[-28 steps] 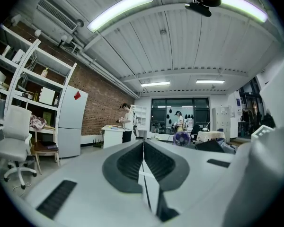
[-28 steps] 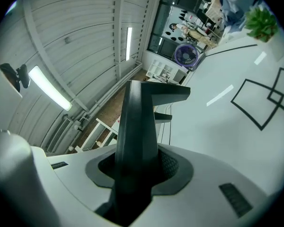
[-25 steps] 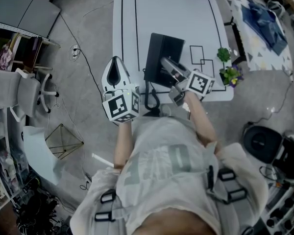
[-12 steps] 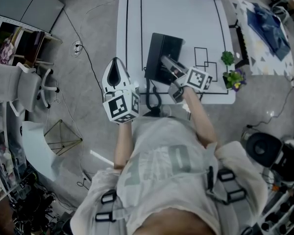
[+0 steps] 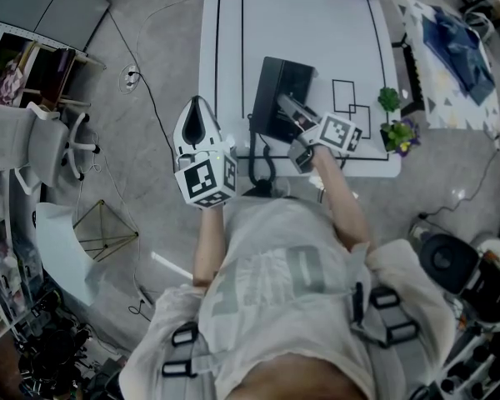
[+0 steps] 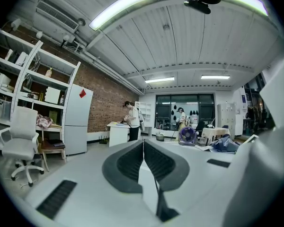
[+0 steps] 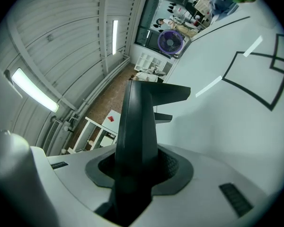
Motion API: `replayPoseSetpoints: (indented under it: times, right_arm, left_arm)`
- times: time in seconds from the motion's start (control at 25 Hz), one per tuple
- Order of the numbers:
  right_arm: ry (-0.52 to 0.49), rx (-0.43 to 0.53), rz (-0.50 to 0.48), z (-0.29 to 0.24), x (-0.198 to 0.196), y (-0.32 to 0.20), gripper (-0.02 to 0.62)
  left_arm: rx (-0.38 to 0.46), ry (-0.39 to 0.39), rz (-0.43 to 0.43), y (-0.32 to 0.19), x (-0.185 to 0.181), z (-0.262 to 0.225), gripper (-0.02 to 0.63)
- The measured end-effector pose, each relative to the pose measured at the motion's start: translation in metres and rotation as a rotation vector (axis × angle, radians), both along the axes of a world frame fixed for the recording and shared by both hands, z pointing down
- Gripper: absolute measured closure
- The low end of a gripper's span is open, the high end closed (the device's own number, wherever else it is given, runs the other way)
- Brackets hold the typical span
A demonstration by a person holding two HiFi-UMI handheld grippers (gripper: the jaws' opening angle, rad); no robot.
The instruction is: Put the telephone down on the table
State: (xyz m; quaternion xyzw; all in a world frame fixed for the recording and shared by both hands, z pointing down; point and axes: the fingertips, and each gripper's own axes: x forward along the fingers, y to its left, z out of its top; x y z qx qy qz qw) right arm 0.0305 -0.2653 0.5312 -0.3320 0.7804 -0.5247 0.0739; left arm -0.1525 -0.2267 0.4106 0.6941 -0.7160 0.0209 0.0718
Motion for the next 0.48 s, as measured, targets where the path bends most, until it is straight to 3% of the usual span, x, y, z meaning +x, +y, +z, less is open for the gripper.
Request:
replayPoseSetpoints:
  times: [0.48]
  right_arm:
    - [0.033, -0.008, -0.002, 0.013, 0.007, 0.004, 0.442]
  left_arm:
    - [-0.001, 0.001, 0.005, -0.002, 0.003, 0.001, 0.597]
